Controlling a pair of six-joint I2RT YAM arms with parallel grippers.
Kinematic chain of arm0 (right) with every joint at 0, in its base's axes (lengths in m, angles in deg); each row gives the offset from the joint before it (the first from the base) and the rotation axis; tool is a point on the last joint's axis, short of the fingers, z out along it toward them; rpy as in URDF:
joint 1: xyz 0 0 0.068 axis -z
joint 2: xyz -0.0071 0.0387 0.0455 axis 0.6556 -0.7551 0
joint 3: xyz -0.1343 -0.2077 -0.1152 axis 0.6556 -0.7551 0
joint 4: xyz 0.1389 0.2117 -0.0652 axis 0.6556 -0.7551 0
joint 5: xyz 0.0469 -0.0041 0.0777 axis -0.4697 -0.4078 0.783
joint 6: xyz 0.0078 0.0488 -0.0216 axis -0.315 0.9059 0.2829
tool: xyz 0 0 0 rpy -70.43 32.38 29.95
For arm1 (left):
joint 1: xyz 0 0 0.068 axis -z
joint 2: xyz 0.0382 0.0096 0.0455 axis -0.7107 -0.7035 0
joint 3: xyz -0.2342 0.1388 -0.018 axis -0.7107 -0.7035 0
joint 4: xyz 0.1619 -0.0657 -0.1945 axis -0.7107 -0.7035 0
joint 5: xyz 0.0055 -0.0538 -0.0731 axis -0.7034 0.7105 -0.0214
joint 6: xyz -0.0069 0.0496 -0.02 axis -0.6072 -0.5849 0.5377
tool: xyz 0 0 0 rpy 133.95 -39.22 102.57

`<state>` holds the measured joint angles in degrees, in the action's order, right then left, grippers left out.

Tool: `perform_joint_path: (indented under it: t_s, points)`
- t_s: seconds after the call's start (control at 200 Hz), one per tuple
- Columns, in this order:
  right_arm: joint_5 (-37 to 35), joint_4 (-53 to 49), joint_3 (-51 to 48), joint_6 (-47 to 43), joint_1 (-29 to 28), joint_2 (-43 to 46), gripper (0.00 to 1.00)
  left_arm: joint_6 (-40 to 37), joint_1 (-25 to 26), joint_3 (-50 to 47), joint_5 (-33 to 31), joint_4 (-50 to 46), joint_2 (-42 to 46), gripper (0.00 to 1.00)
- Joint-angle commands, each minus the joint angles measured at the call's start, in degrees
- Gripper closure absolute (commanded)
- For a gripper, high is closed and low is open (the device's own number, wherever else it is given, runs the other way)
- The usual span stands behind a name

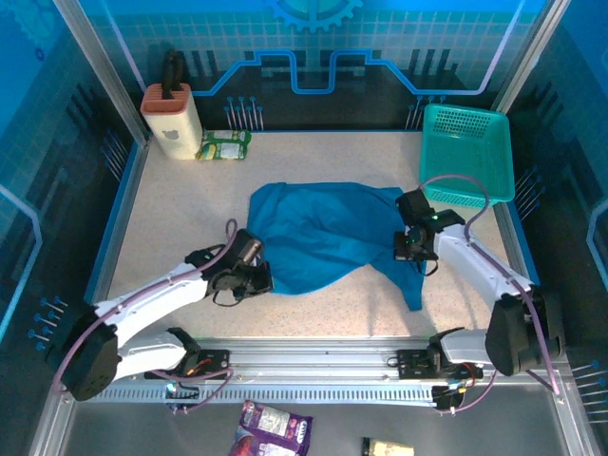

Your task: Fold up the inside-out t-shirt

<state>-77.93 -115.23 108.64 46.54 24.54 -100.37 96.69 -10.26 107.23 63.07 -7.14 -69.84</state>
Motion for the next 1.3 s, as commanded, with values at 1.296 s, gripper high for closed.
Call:
perform_joint_path:
  t_s: [1.296]
  points:
    - [-26.97,10.60,68.80,-29.55,1.48,2.30,1.00,-26.00,-35.38,57.60,1.22,5.95,-6.29,1.00]
